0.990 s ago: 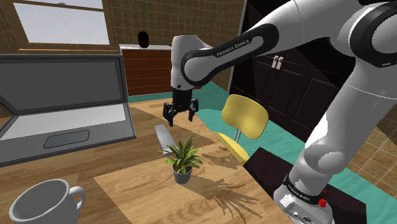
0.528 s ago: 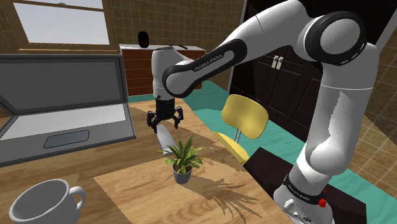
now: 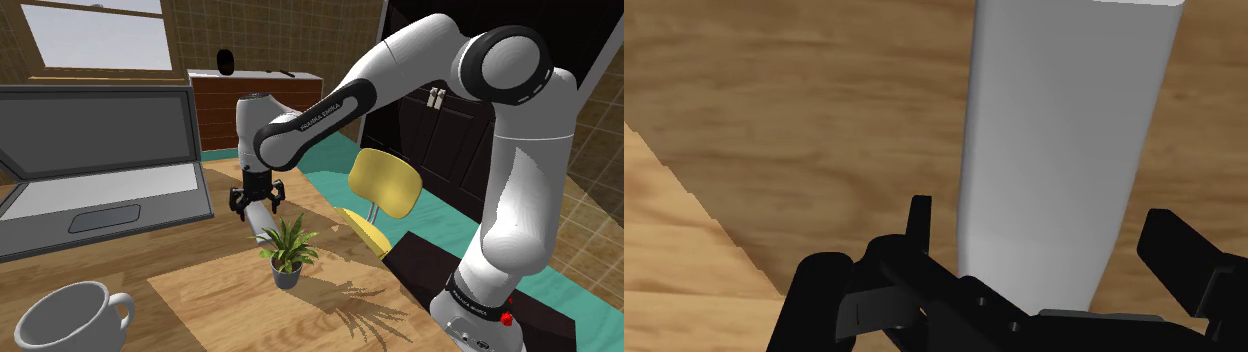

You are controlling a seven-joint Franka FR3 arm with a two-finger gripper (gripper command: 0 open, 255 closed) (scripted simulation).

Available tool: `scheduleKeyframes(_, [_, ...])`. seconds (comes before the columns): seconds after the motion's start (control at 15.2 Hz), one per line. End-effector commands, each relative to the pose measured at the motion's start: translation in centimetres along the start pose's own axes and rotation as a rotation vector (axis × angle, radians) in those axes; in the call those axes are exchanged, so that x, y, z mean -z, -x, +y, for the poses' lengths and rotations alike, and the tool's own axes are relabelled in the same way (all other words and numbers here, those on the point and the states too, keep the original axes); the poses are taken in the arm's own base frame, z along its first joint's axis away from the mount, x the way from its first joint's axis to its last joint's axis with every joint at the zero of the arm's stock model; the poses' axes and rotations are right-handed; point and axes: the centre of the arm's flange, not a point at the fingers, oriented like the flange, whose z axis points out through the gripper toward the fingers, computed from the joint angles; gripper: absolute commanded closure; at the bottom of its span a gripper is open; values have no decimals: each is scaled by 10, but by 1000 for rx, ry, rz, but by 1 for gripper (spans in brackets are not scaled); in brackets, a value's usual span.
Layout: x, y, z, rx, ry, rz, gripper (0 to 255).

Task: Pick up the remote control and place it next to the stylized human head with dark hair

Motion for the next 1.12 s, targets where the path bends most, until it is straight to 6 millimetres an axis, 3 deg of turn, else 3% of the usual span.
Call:
scheduleKeyframes(0.0, [-2,0,0,0,0,0,0])
scheduleKeyframes(0.33, [-2,0,0,0,0,0,0])
scheduleKeyframes(0.4, [-2,0,0,0,0,0,255])
scheduleKeyframes(1.06, [4,0,0,0,0,0,255])
